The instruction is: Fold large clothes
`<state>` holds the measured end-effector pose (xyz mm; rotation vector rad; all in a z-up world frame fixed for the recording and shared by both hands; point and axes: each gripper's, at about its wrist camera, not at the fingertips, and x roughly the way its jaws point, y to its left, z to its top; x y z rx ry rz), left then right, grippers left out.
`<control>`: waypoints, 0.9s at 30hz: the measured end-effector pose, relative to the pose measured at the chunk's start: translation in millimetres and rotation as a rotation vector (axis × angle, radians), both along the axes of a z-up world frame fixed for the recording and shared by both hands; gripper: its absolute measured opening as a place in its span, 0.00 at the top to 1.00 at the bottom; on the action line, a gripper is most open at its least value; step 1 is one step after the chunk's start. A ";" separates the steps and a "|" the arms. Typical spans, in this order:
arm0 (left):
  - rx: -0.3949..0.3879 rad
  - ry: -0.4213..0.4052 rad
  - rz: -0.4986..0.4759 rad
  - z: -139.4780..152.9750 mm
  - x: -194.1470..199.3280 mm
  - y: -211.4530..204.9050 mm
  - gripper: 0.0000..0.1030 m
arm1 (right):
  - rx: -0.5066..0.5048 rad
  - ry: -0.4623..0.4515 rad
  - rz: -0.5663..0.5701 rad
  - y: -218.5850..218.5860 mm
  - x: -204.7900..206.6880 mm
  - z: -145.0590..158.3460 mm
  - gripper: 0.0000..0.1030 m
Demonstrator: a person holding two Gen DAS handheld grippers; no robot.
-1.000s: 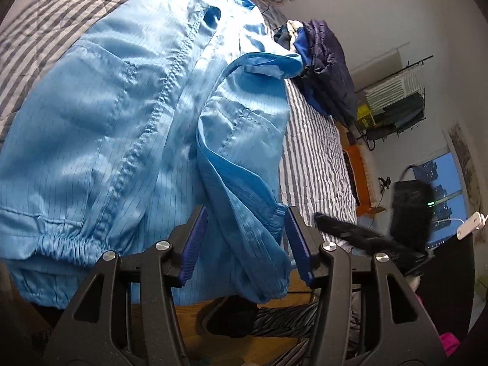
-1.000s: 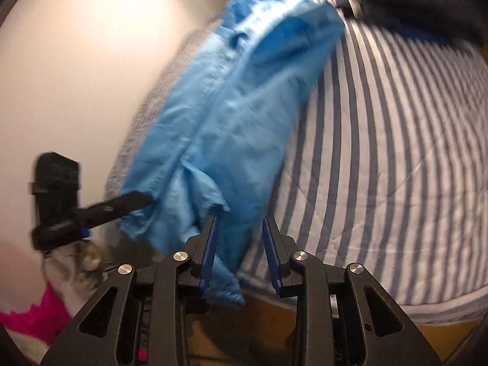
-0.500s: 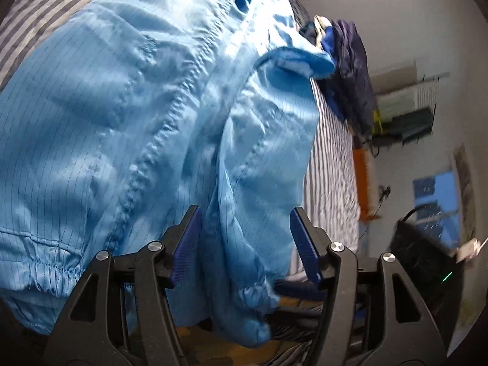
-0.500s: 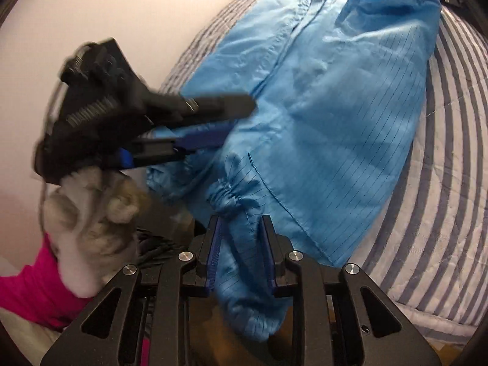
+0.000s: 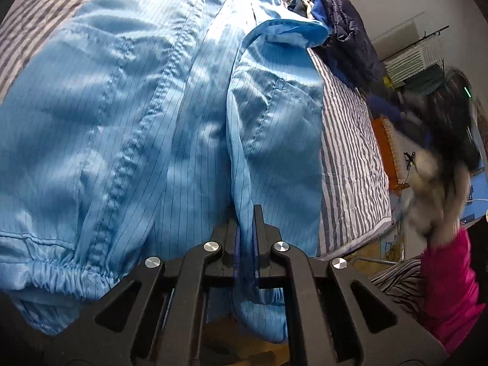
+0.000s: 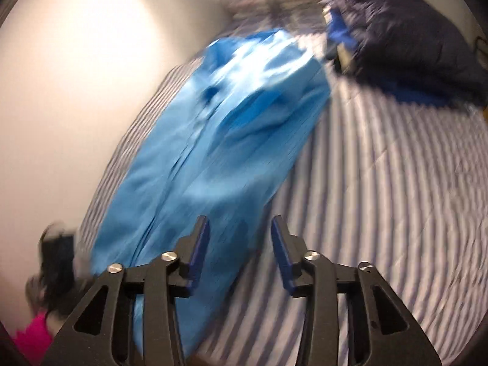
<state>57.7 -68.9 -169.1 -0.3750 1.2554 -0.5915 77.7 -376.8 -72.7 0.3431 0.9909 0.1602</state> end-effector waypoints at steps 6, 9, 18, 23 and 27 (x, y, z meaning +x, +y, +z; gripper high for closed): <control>0.010 -0.028 -0.027 8.3 -5.1 2.7 0.97 | 0.131 -0.002 -0.131 -40.3 62.8 0.8 0.48; 0.005 -0.043 -0.045 13.5 -7.9 3.6 0.98 | 0.134 0.015 -0.176 -44.6 100.2 -5.2 0.45; -0.017 -0.063 -0.071 18.9 -9.9 4.0 0.98 | 0.033 0.216 -0.173 -40.9 173.6 -40.7 0.98; -0.015 -0.087 -0.046 24.6 -9.5 15.9 0.98 | 0.021 0.142 -0.146 -21.5 192.1 -18.8 0.99; 0.027 -0.087 -0.023 19.0 -6.3 22.9 0.98 | -0.048 0.070 -0.092 11.5 230.5 2.0 1.00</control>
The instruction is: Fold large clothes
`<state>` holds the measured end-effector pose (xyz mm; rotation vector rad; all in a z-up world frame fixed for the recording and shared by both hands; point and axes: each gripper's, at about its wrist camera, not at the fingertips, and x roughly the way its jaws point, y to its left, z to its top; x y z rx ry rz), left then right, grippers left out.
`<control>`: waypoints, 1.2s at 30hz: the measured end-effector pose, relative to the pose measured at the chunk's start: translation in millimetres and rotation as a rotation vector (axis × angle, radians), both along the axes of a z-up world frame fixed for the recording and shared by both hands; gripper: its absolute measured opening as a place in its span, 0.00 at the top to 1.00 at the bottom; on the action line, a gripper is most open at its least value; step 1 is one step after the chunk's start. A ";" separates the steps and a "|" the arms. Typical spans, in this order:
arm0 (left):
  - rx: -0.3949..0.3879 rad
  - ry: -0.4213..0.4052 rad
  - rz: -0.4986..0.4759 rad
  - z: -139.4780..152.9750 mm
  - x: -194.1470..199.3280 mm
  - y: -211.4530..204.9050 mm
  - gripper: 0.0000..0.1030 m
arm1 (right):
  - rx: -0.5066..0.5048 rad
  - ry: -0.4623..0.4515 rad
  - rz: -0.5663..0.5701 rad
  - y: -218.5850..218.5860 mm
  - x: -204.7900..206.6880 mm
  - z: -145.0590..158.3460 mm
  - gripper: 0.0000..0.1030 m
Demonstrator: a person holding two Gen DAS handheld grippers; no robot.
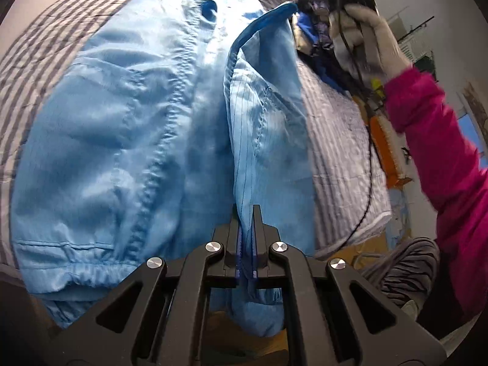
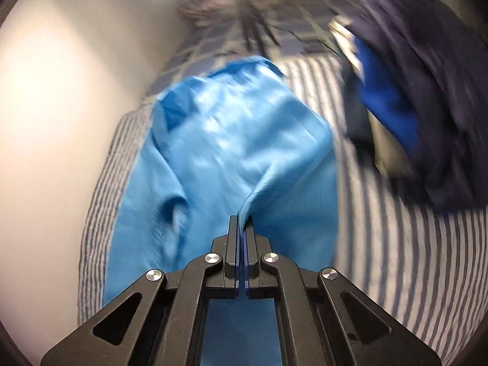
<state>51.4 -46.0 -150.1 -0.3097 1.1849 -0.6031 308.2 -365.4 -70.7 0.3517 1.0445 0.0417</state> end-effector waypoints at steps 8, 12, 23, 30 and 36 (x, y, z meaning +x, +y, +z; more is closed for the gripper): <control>0.064 0.014 -0.004 -12.2 1.3 -2.8 0.98 | -0.117 0.056 0.207 81.3 60.6 -55.6 0.96; 0.063 0.032 0.008 -17.8 2.0 0.0 0.98 | -0.046 -0.011 0.192 54.6 37.3 -30.1 0.74; 0.093 0.010 0.002 -19.9 -1.4 -2.4 0.98 | -0.018 0.089 0.026 -34.0 -88.6 -43.6 0.64; 0.137 -0.014 0.004 -20.3 3.7 -11.7 0.98 | 0.032 0.126 0.057 -22.4 -92.5 -84.3 0.96; 0.143 -0.034 -0.037 -13.6 -4.0 -13.6 0.98 | -0.117 0.095 0.066 -8.9 -86.5 -77.1 0.97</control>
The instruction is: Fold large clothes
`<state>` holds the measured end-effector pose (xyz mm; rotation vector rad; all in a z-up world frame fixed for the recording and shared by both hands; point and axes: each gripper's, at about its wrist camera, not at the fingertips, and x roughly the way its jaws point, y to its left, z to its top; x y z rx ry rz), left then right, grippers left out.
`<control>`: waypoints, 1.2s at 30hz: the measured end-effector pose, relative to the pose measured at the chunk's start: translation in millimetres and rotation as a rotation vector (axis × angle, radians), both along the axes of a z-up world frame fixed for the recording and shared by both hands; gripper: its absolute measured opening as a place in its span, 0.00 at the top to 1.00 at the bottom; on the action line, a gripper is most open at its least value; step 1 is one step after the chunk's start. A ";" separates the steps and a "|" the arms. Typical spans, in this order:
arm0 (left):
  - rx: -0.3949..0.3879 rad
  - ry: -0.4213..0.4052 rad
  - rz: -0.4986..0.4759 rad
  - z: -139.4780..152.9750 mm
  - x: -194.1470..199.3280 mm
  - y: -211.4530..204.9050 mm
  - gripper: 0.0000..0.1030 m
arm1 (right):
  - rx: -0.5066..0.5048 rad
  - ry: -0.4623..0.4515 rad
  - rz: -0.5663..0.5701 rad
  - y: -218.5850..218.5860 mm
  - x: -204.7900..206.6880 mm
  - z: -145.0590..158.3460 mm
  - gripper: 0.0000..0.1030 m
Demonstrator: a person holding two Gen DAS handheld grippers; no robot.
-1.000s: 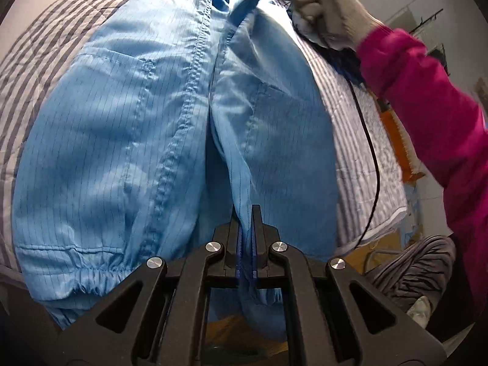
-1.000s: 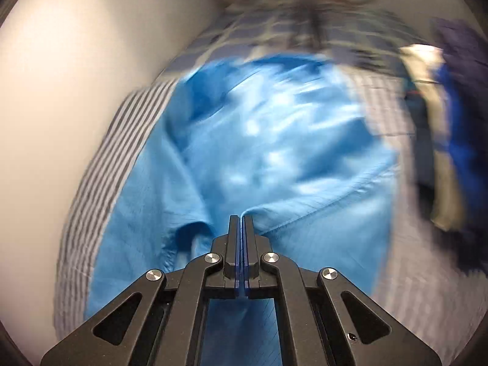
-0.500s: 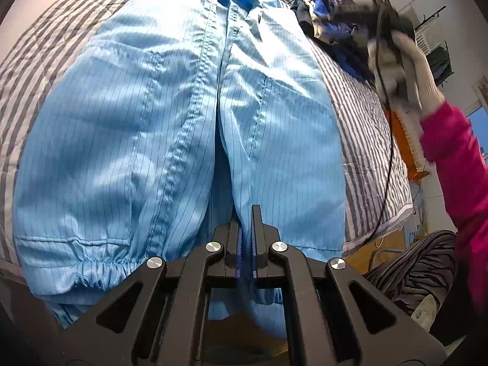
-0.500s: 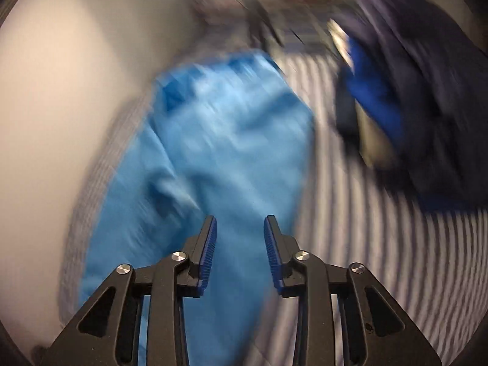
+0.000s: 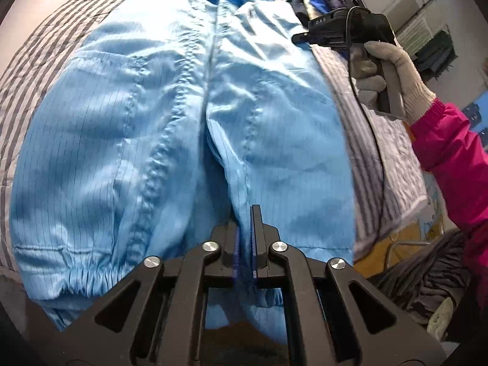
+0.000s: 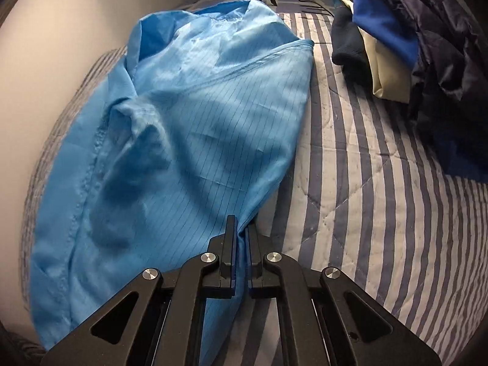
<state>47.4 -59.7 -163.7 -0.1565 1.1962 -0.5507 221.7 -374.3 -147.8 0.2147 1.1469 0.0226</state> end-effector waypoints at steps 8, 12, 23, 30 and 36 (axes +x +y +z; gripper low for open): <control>-0.066 -0.106 -0.019 61.3 -17.9 47.7 0.51 | 0.081 -0.191 -0.031 -13.4 -90.3 67.6 0.88; -0.003 -0.136 0.044 75.2 3.0 88.0 0.42 | 0.146 -0.226 0.003 -1.5 -148.2 95.3 0.65; 0.031 0.074 0.219 22.8 38.8 159.2 0.42 | 0.322 0.031 0.126 79.2 -257.6 14.2 0.65; 0.071 0.041 0.188 21.7 26.8 144.6 0.42 | 0.463 0.103 0.101 96.3 -269.4 -27.5 0.65; 0.093 0.088 0.228 9.1 31.8 155.0 0.42 | 0.510 0.106 0.111 100.3 -268.4 -27.0 0.62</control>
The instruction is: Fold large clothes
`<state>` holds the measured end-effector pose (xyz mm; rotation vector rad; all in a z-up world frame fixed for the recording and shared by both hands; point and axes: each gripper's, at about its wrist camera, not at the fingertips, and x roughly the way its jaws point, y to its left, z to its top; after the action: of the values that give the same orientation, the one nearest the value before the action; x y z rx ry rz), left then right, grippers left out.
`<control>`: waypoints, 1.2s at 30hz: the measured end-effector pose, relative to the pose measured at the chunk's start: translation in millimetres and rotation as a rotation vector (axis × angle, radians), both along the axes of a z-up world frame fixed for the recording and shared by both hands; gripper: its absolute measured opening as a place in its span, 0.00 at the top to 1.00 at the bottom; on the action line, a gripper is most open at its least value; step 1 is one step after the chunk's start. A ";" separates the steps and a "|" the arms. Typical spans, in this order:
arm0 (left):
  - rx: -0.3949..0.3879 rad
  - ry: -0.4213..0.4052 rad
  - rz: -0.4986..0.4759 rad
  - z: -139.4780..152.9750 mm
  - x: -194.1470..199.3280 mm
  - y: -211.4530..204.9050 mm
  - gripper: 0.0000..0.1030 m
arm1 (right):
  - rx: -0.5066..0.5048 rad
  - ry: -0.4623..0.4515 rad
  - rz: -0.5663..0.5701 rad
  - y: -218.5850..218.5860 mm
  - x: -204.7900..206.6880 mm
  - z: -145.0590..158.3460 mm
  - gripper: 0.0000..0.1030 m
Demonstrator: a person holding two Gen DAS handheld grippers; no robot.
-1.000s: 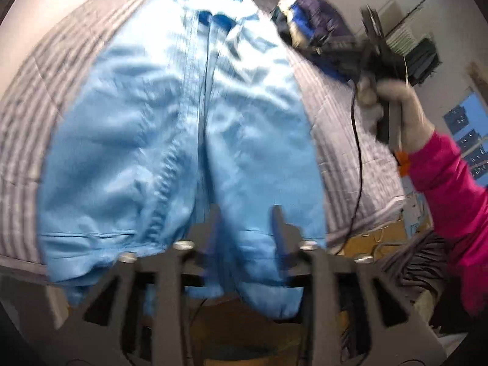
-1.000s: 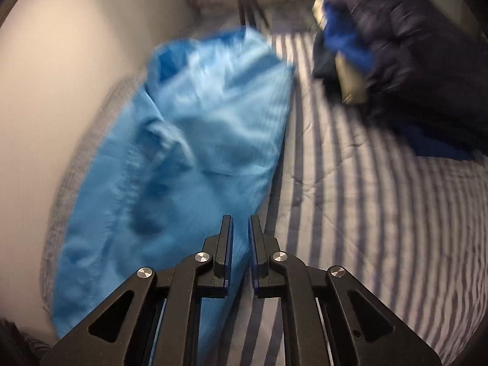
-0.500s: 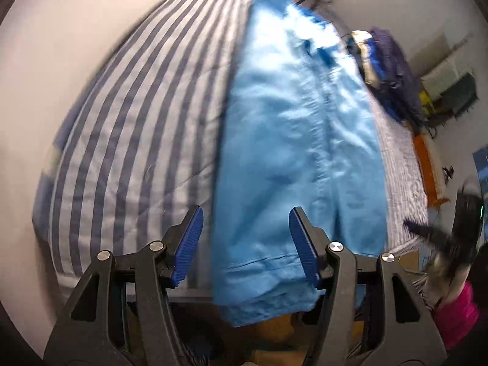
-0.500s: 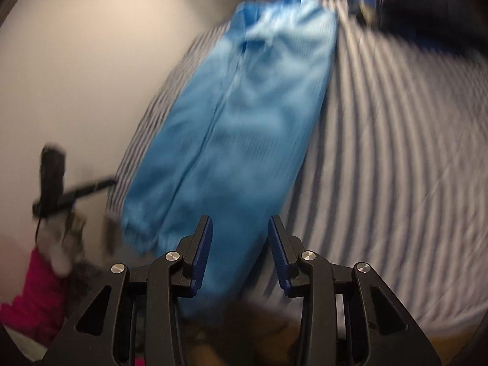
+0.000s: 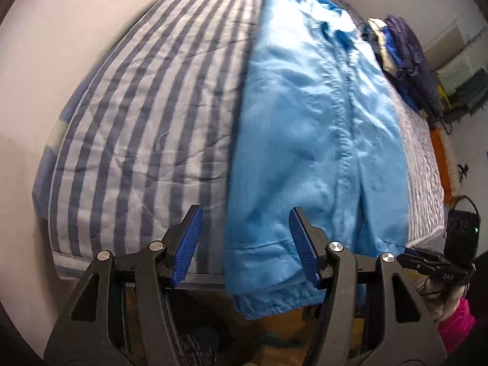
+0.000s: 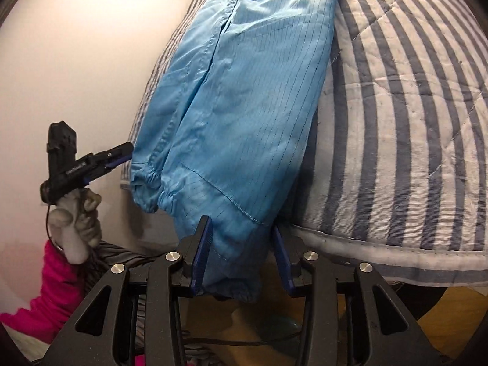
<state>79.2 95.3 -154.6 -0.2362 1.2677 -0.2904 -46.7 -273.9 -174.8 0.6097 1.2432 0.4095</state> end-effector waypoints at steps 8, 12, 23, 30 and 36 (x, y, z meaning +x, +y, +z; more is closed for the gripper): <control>-0.039 0.060 -0.020 -16.9 1.4 -0.7 0.93 | 0.056 0.010 -0.005 9.1 11.7 -6.2 0.91; -0.026 0.030 -0.043 -11.3 -7.7 -8.3 0.97 | 0.067 0.010 -0.007 7.9 15.8 -6.1 0.96; -0.209 0.028 -0.095 7.3 -48.5 -30.5 0.99 | -0.042 -0.009 -0.010 -30.7 4.3 37.0 0.98; -0.149 0.020 -0.142 3.1 -47.1 -40.5 0.77 | -0.098 -0.013 0.025 -21.1 11.0 33.5 0.87; -0.131 0.060 -0.174 -14.3 -51.1 -44.7 0.72 | -0.073 0.001 0.041 -22.6 9.0 21.9 0.73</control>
<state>28.2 50.6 -168.9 -0.2479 1.3323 -0.5203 -37.7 -296.5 -152.9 0.5231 1.2676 0.3967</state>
